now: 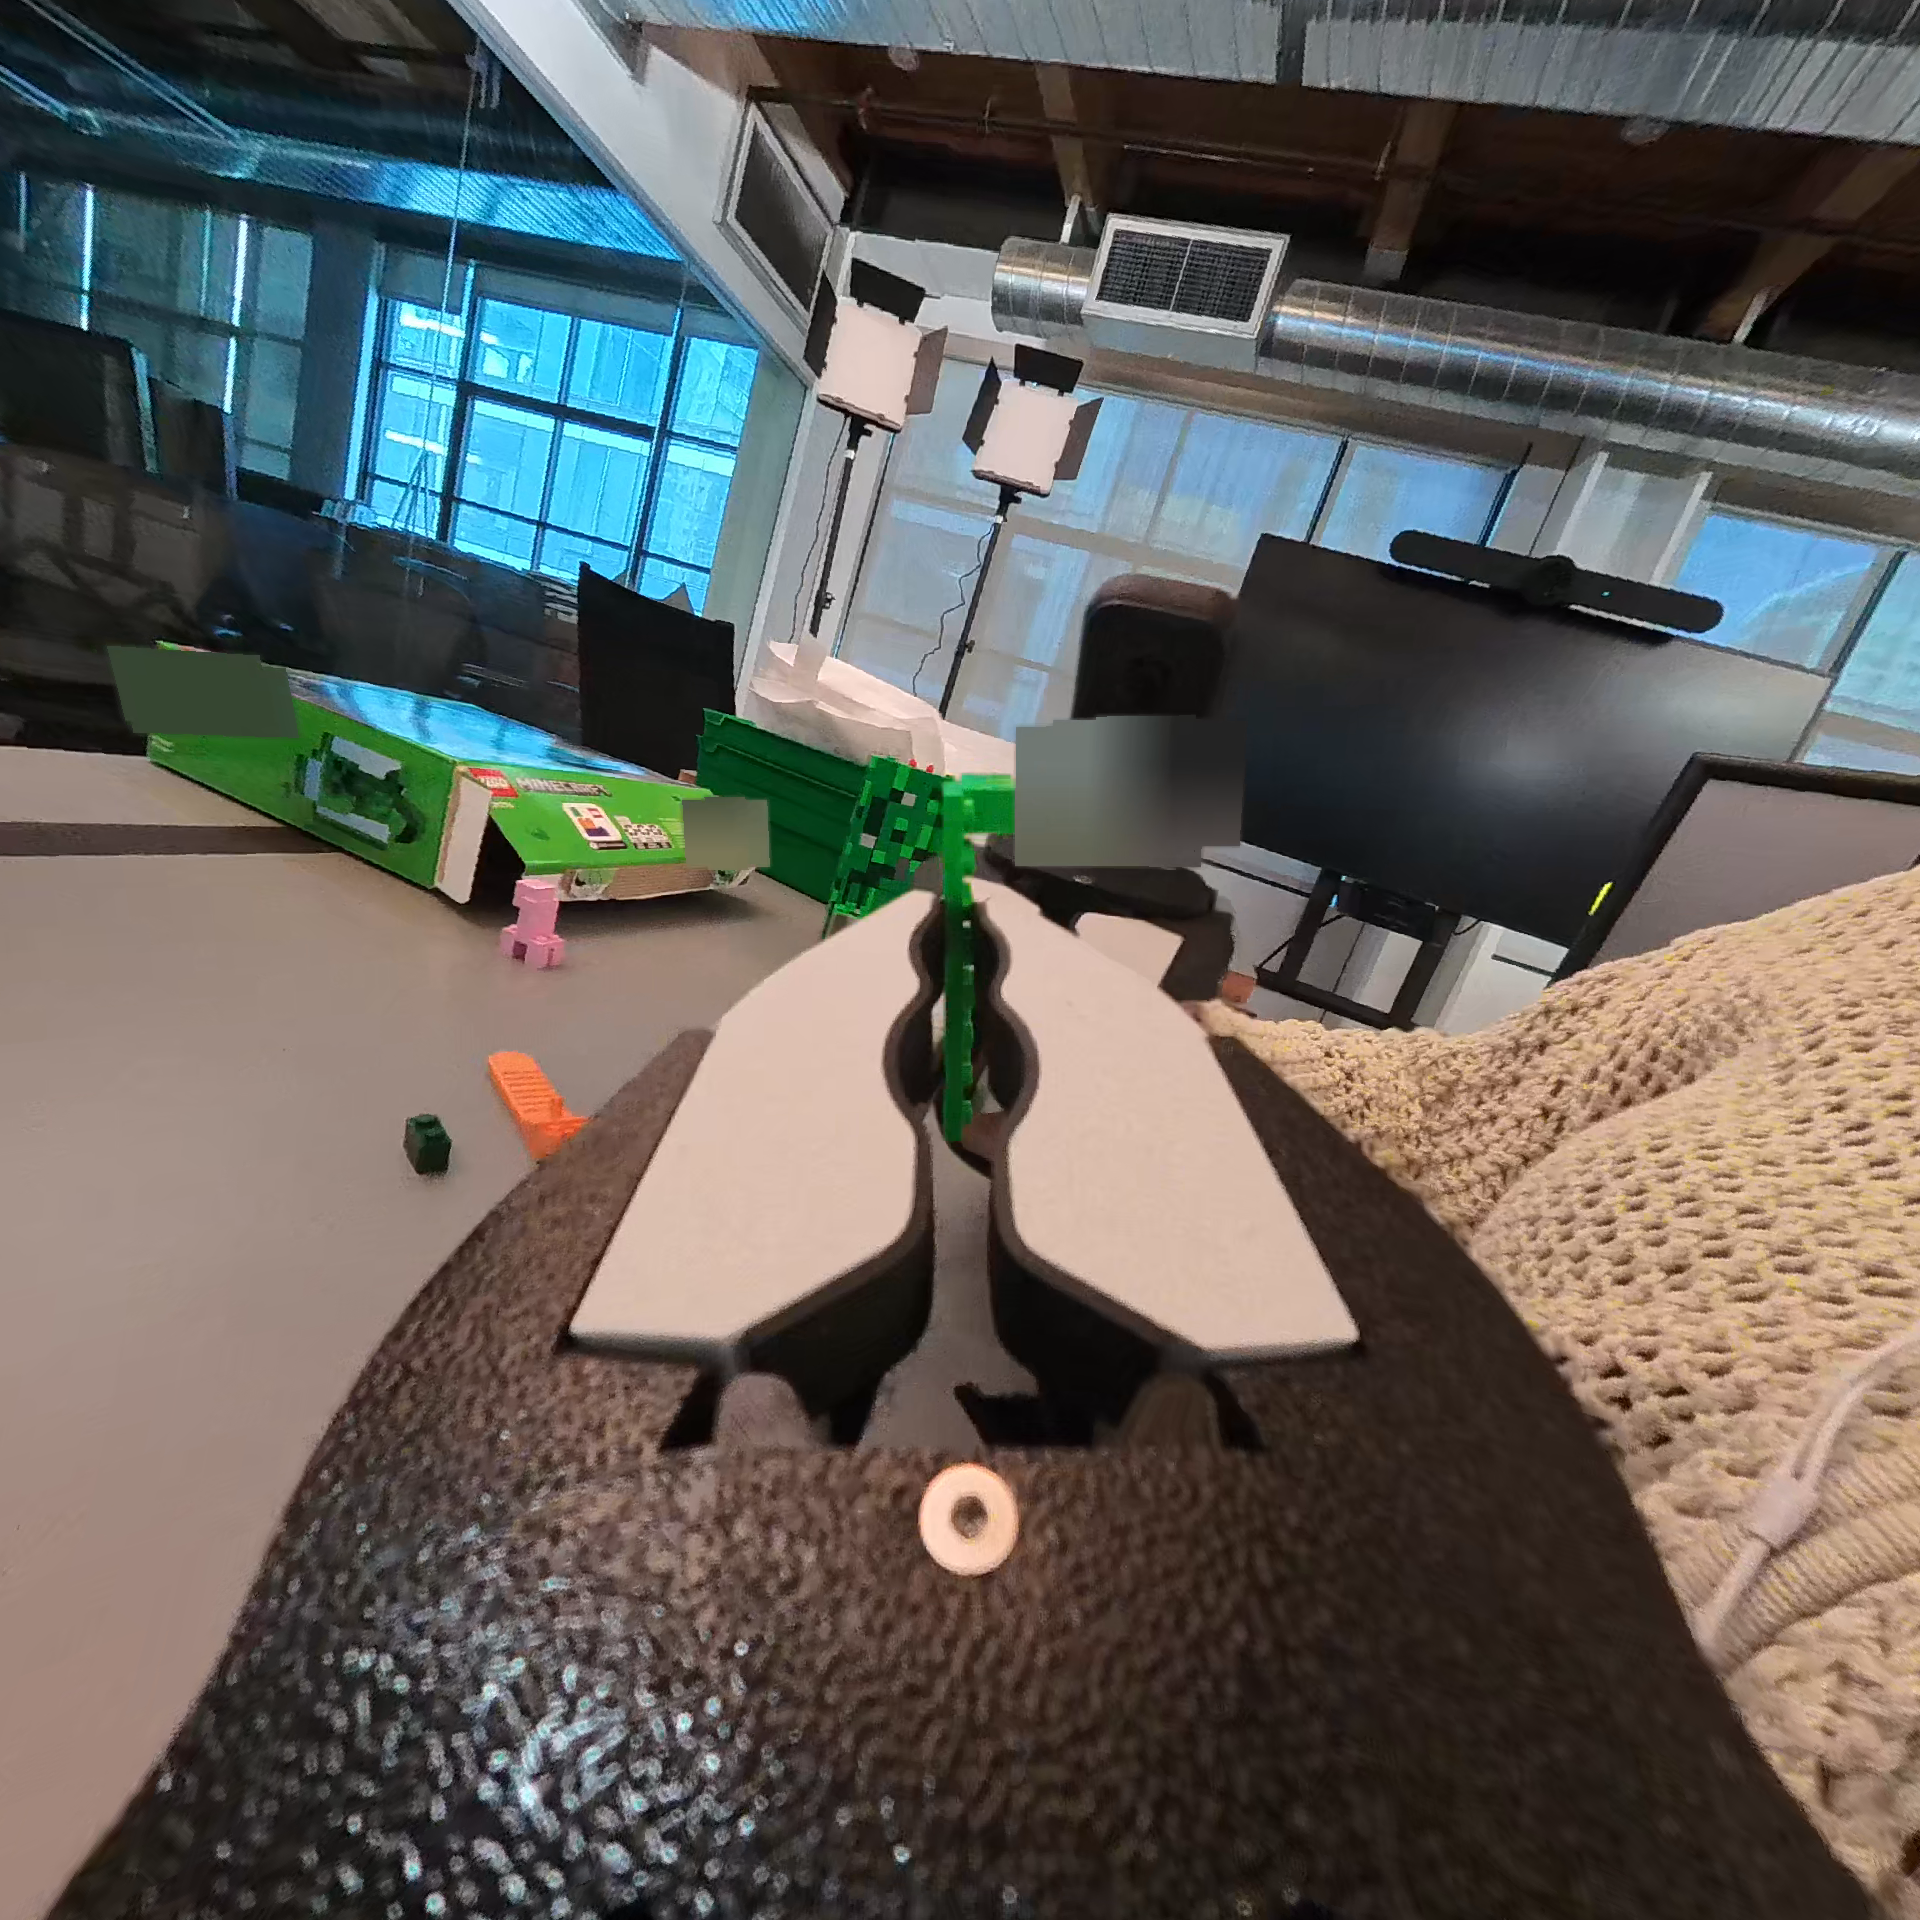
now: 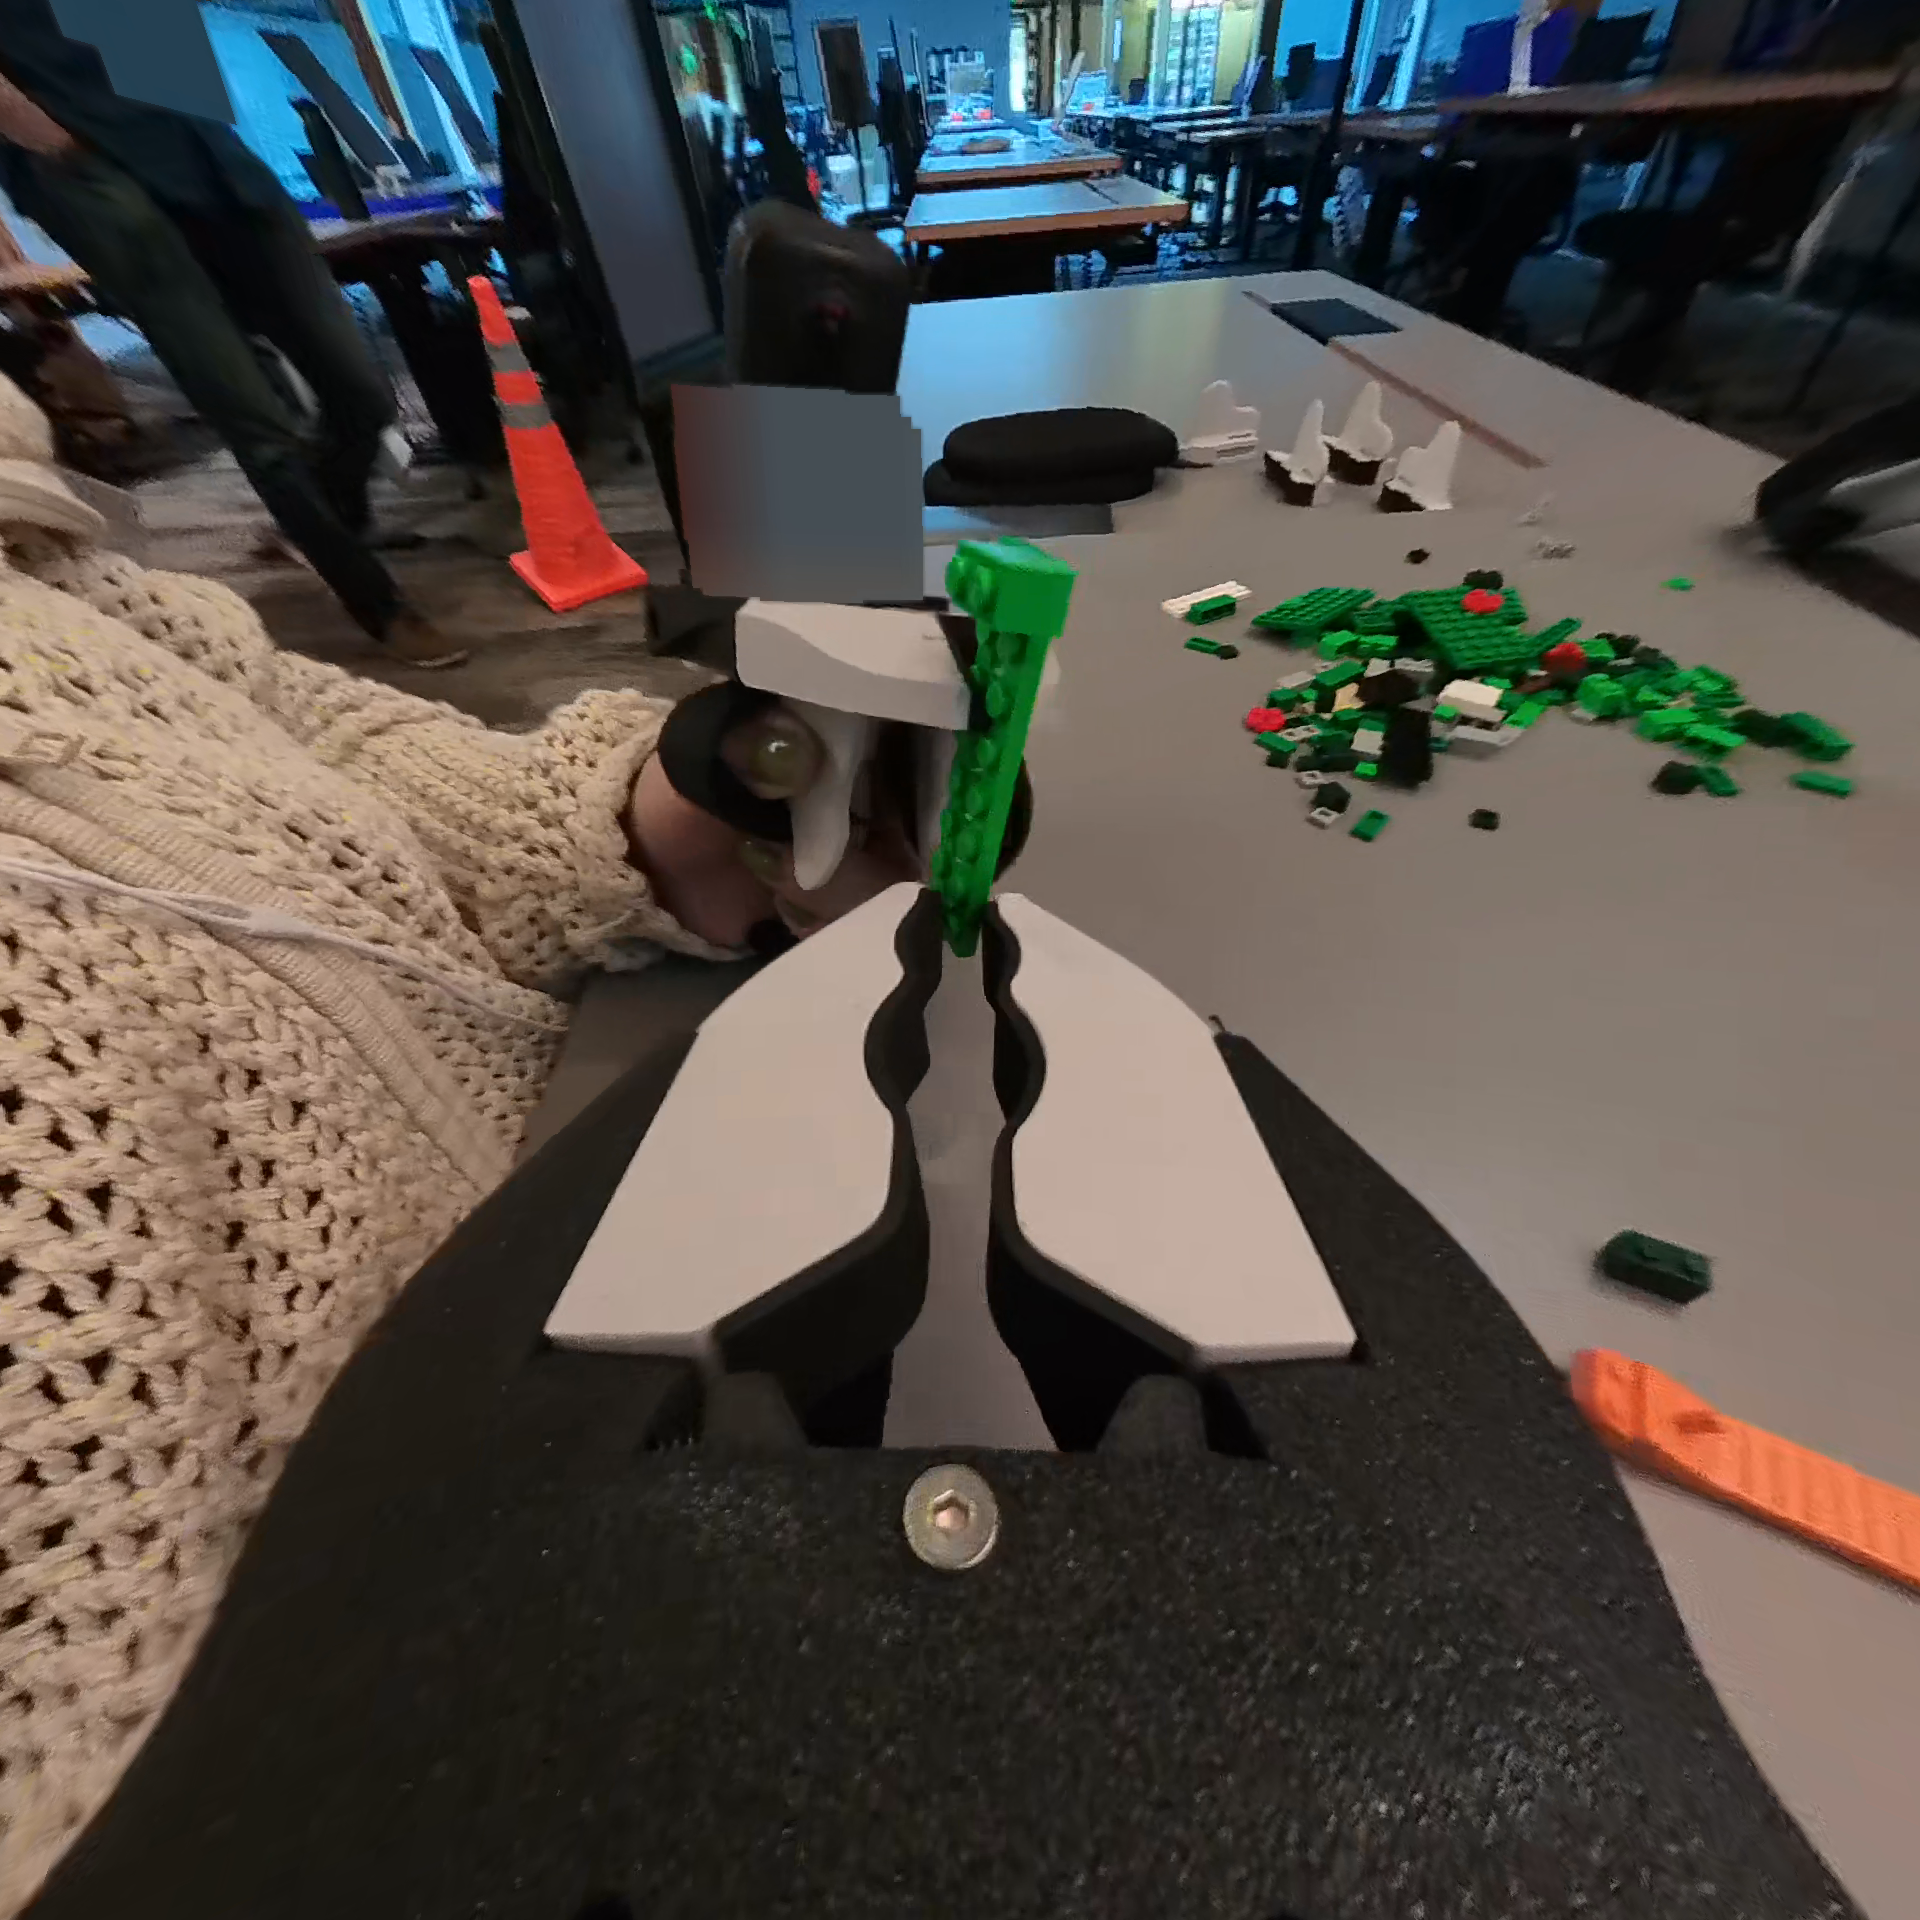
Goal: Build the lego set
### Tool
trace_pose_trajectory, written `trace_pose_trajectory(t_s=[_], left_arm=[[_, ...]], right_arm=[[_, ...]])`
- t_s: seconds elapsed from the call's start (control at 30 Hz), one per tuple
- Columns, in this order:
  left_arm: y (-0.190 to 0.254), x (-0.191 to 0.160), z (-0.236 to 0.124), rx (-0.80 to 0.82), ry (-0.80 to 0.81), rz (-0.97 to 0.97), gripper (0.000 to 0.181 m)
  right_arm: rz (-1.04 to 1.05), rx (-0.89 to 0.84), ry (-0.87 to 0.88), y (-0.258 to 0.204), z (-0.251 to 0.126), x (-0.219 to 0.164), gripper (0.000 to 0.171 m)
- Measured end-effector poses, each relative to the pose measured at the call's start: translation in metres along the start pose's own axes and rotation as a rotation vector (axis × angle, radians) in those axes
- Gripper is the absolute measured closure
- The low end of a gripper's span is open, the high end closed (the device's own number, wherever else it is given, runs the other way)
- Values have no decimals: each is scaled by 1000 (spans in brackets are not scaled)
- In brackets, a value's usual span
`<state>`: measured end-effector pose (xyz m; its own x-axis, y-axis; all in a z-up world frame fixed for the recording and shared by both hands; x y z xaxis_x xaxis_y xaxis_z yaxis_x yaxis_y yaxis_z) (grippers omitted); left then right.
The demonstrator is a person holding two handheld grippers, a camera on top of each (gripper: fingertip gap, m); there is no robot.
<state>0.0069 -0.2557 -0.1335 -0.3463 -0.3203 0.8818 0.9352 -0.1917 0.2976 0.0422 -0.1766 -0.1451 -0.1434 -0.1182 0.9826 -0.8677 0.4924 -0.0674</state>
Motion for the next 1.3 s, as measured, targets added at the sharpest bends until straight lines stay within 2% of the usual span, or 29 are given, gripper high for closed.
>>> trace_pose_trajectory(t_s=[0.1,0.2,0.27,0.33,0.43,0.5,0.57,0.7,0.83,1.03,1.17,1.3], left_arm=[[-2,0,-1,-3,-11,-31,176],[-5,-5,-1,18,-83,-5,163],[-4,-8,1,18,-137,55,175],[-2,-9,2,24,-160,112,177],[-12,-7,0,88,-172,80,177],[-26,-3,-3,135,-180,-2,177],[-45,-3,-3,189,-260,-101,177],[-89,2,6,266,-368,-230,177],[-122,0,20,220,-432,-473,177],[-149,-17,10,233,-437,-642,177],[-153,-13,2,237,-400,-664,177],[-152,-12,-2,237,-380,-668,177]], right_arm=[[97,43,13,3,-2,-1,166],[120,51,0,5,-2,-3,166],[127,59,-16,5,-1,-5,166],[99,45,-27,6,-1,-7,165],[-85,-54,-73,21,-12,-3,154],[-274,-200,-219,50,-26,-4,152],[-406,-234,-381,73,-32,-9,151],[-603,-97,-671,104,-18,-19,151],[-701,99,-906,129,-4,-33,151],[-651,262,-971,147,10,-41,151],[-721,282,-1089,152,11,-50,151],[-744,282,-1092,150,15,-49,163]])
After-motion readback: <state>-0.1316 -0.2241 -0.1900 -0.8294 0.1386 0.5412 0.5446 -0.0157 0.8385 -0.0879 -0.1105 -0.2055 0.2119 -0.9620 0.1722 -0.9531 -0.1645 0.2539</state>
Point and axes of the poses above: each gripper's, where its closed fingertips meet, z out along the fingers, x out of its top, y = z × x across the jaws, the point moved 5 cm from there along -z, back along the fingers, and after that the axes turned 3 degrees about y, right-handed, at the moved point
